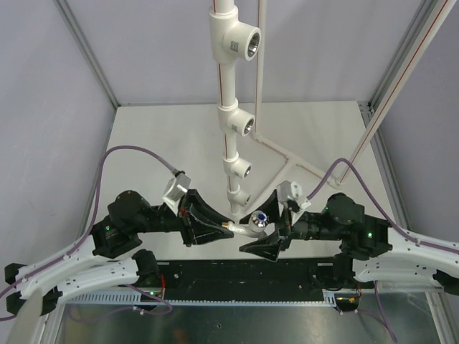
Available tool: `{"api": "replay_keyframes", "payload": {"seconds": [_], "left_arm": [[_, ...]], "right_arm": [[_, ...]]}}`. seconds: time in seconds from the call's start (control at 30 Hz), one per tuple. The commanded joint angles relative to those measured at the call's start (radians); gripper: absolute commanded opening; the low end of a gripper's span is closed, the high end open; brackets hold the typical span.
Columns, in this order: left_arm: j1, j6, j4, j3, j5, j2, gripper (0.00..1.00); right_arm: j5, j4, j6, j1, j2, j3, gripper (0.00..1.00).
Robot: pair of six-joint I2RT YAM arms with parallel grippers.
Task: Install the water faucets
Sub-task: Adjust the water faucet.
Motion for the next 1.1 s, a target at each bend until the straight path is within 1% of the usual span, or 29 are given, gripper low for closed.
{"api": "replay_keyframes", "payload": {"seconds": [0.0,0.1,0.2,0.4,0.53,0.7,0.87,0.97,1.03,1.07], "left_arm": [[-0.007,-0.009,0.111,-0.008,-0.084,-0.039,0.00],[-0.006,-0.013,0.123,-0.010,-0.083,-0.034,0.00],[-0.006,-0.018,0.134,-0.011,-0.074,-0.026,0.00],[-0.007,-0.020,0.145,-0.009,-0.067,-0.019,0.00],[-0.006,-0.024,0.149,-0.009,-0.068,-0.017,0.00],[-0.006,-0.025,0.149,-0.004,-0.058,-0.008,0.00],[-0.006,-0.028,0.150,-0.002,-0.039,0.012,0.00],[-0.006,-0.028,0.150,-0.001,-0.028,0.022,0.00],[-0.006,-0.026,0.151,-0.001,-0.027,0.023,0.00],[-0.006,-0.026,0.151,0.000,-0.026,0.023,0.00]], "right_arm": [[0.131,0.056,0.012,0.011,-0.086,0.016,0.72],[0.177,0.097,0.018,0.021,-0.109,0.003,0.71],[0.198,0.113,0.013,0.031,-0.109,0.002,0.66],[0.232,0.136,0.001,0.043,-0.084,0.001,0.54],[0.232,0.163,-0.003,0.046,-0.063,0.003,0.48],[0.227,0.167,-0.003,0.046,-0.032,0.012,0.37],[0.217,0.150,-0.003,0.048,-0.007,0.034,0.31],[0.210,0.135,-0.005,0.047,0.003,0.046,0.30],[0.205,0.111,-0.008,0.047,0.010,0.056,0.34],[0.203,0.099,-0.009,0.047,0.013,0.061,0.38]]}}
